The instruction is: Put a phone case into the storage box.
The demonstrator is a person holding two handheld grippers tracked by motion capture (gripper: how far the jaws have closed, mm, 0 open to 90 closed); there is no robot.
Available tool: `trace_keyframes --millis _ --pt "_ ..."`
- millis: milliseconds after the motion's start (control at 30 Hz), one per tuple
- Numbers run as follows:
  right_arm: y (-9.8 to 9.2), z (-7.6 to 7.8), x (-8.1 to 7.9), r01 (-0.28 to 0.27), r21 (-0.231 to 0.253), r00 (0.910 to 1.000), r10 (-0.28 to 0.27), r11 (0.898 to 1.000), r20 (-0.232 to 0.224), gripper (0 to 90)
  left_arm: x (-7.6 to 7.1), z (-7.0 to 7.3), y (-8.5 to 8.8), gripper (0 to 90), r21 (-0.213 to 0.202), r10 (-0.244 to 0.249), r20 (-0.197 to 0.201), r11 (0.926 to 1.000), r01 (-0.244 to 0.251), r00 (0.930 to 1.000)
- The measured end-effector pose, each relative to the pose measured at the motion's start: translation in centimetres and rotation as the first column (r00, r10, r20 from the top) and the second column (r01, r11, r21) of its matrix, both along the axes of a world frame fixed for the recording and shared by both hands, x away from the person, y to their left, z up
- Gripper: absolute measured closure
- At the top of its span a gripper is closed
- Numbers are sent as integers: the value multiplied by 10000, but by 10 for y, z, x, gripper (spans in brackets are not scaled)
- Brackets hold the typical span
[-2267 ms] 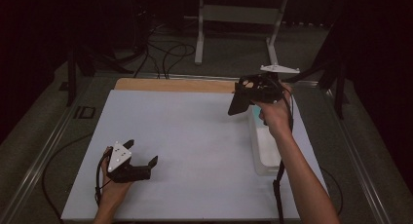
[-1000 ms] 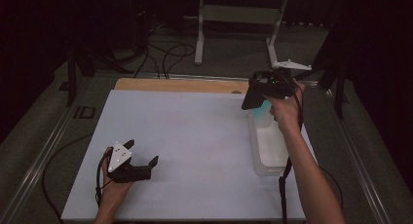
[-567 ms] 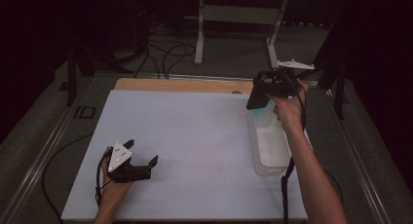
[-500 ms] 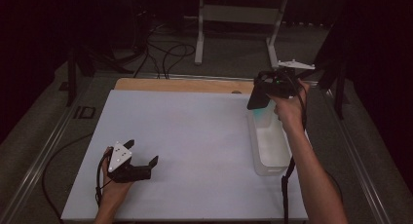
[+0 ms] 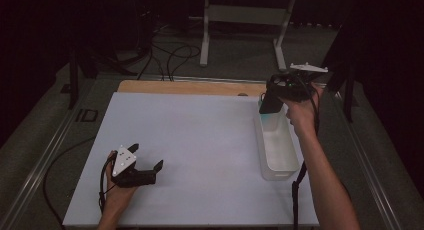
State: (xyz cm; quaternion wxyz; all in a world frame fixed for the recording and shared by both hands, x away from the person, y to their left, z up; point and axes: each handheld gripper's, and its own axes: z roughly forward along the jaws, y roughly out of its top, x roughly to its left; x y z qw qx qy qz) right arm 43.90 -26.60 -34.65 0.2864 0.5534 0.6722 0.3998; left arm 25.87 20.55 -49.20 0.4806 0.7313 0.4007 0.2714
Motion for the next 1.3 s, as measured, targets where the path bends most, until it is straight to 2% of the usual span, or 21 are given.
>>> trace_keyframes --millis 233,367,767,1300 --pt "-8 -5 1 296 3 9994 -296 9996 -164 140 0 0 0 3 7 14 -10 10000 -14 10000" --pt "-9 -13 3 341 -219 9988 -349 9992 -353 140 0 0 0 4 8 15 -3 10000 -15 10000" --pt "-4 -28 6 229 -380 9973 -255 9990 -685 139 -1 1 1 4 13 47 12 10000 -47 10000" --pt "-6 -46 5 248 -319 9938 -281 9992 -1079 139 -1 1 1 4 -36 114 40 9999 -114 9999"
